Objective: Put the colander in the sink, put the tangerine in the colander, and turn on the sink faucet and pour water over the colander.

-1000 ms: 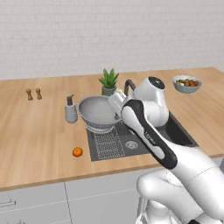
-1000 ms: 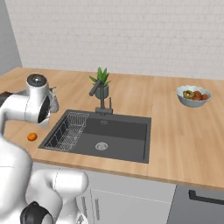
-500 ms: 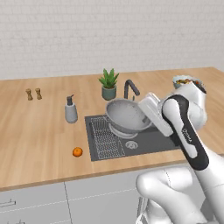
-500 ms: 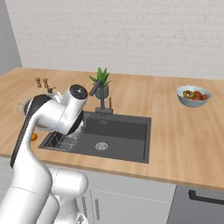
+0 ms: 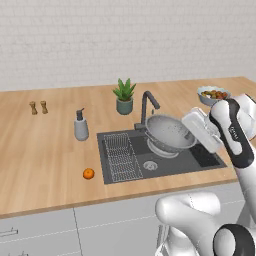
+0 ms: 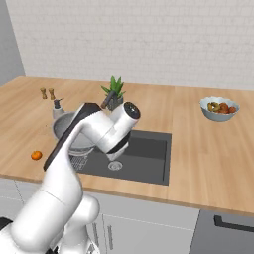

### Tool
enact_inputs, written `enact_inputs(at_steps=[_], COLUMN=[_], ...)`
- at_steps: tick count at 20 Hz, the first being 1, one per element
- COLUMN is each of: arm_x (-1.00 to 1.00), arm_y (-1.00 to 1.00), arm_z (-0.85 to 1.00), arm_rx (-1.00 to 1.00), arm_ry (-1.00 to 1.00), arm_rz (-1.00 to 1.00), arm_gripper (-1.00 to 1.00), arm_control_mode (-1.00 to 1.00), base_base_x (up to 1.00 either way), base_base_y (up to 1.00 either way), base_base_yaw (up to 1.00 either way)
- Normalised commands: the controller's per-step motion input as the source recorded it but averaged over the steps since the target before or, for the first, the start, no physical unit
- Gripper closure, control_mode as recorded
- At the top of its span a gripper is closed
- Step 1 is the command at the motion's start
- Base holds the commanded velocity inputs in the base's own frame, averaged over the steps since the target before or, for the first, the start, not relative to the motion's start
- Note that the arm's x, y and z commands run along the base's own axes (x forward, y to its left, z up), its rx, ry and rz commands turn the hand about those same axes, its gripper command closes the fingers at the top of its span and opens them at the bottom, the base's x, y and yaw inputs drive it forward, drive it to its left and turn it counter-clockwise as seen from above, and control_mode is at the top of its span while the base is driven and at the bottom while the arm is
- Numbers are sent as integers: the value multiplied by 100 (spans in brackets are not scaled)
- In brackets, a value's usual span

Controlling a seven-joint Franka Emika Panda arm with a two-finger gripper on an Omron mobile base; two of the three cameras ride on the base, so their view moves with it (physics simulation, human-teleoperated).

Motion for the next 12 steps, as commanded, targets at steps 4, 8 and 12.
enact_inputs(at_steps=[4,8,12], arm_x=[39,53,76], arm_y=[-77,-73,-25], arm_z=[-36,-61,-57], arm_rx=[-1,0,0], arm_ry=[4,0,0], arm_rz=[14,21,12], arm_gripper=[100,100,100], arm_control_mode=[-100,-100,-100], base_base_x=[0,0,0], base_base_y=[0,0,0], base_base_yaw=[0,0,0])
